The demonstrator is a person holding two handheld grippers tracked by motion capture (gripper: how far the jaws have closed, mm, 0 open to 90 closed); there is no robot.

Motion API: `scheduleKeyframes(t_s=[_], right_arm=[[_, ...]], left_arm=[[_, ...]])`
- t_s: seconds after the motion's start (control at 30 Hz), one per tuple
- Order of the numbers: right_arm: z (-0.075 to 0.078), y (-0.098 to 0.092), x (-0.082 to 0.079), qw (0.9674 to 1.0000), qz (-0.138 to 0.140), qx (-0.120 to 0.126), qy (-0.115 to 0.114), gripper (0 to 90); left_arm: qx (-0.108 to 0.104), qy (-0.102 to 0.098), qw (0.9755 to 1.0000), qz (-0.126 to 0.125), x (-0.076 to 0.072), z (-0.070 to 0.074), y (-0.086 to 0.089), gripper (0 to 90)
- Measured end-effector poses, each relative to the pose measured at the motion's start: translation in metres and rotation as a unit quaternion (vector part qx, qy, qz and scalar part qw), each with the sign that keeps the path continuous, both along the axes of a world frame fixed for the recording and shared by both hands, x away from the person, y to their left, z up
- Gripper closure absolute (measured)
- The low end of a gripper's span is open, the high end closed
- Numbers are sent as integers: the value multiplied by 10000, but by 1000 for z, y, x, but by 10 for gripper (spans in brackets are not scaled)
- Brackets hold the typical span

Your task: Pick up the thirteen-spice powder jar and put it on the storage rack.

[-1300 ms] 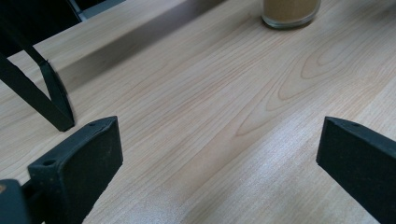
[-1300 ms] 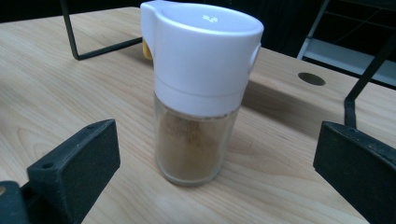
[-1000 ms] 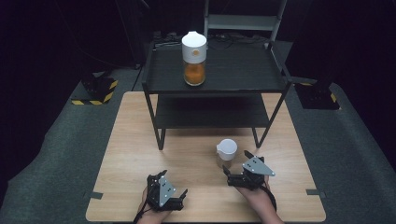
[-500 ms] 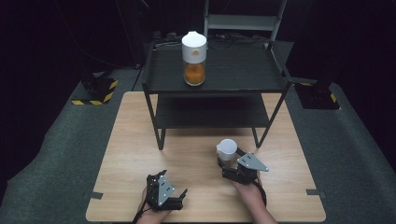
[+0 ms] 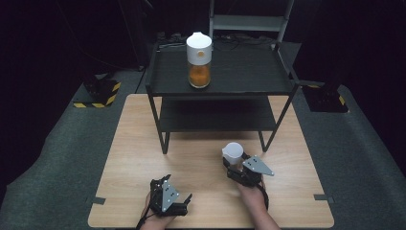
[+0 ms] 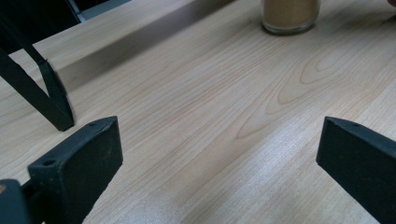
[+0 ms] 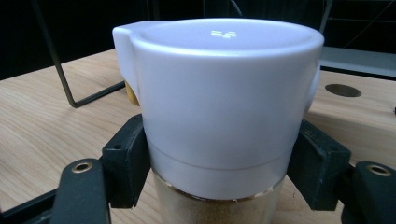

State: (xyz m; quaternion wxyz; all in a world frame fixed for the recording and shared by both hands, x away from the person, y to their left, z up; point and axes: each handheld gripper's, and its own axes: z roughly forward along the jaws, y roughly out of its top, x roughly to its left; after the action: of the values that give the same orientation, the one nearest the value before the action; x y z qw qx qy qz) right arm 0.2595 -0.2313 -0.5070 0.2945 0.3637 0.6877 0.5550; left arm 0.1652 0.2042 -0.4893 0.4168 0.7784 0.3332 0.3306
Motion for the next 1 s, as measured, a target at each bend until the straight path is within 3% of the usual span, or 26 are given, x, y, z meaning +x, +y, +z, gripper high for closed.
scheduleKeyframes(t_s=[0.27, 0.53, 0.67, 1.0], right_arm=[[11, -3, -5, 9999, 60, -95, -74, 301], [19, -15, -24, 9997, 77, 16, -232, 301], [23, -22, -32, 9996, 91, -12, -285, 302], [50, -35, -53, 9985, 113, 61, -539, 301]], left_arm=[[-60, 13, 10000, 8, 1, 0, 2, 6], [23, 24, 10000, -10, 1, 1, 0, 6], [-37, 25, 10000, -26, 1, 0, 1, 6], [17, -5, 10000, -45, 1, 0, 0, 6]])
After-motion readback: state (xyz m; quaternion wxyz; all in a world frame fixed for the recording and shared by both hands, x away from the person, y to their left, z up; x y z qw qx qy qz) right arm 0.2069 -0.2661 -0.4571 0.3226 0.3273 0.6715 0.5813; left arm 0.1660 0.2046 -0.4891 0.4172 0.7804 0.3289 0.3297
